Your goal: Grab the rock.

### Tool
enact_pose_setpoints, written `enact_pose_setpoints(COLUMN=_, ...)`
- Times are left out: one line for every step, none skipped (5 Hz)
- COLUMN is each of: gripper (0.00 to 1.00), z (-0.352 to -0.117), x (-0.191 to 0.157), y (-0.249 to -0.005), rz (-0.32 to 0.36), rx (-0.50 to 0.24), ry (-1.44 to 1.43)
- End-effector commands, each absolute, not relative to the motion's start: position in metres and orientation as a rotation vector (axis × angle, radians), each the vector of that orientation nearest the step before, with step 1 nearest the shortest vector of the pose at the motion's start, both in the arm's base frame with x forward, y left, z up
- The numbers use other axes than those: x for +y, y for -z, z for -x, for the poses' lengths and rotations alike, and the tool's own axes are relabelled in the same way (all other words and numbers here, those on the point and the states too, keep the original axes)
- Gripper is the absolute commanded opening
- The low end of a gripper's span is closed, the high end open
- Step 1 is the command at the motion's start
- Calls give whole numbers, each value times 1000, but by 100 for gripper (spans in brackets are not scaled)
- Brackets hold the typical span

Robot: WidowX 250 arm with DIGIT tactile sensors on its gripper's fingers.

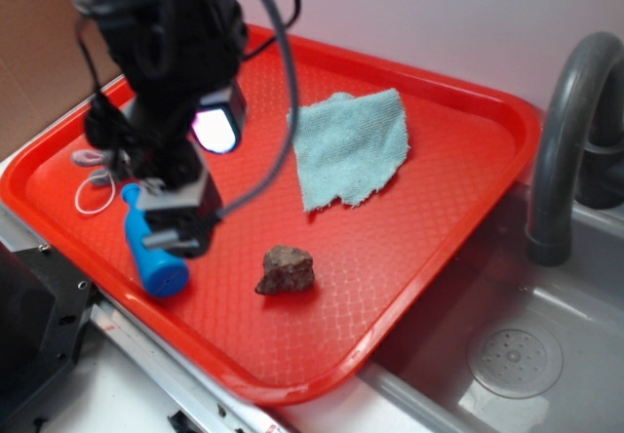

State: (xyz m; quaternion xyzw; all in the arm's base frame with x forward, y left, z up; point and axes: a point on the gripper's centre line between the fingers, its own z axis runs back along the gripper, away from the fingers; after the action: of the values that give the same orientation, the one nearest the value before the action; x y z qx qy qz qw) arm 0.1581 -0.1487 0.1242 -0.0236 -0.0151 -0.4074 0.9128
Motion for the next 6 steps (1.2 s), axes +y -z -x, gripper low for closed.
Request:
enact_pose_setpoints(gripper=100, z=-169, x=-144, y=-85, rz=-50, rx=21, ry=747)
enact_pose_setpoints(gripper=100, z=-175, x=-144, y=-64, rz=-55, rx=58, ry=791)
enact_pose_setpoints(gripper=100, z=-179, x=-148, y=-47, rz=-88, rx=94, ry=824)
enact_pose_setpoints(gripper=100, z=-180, x=-144, y=-31, rz=-104, rx=137, ry=809)
enact_pose_setpoints(gripper=100, z=-181, x=-144, y=-22, rz=-99, rx=159, ry=827)
enact_pose_setpoints(gripper=0, z=-181, x=-145, y=-23, rz=-83, rx=130, ry=866)
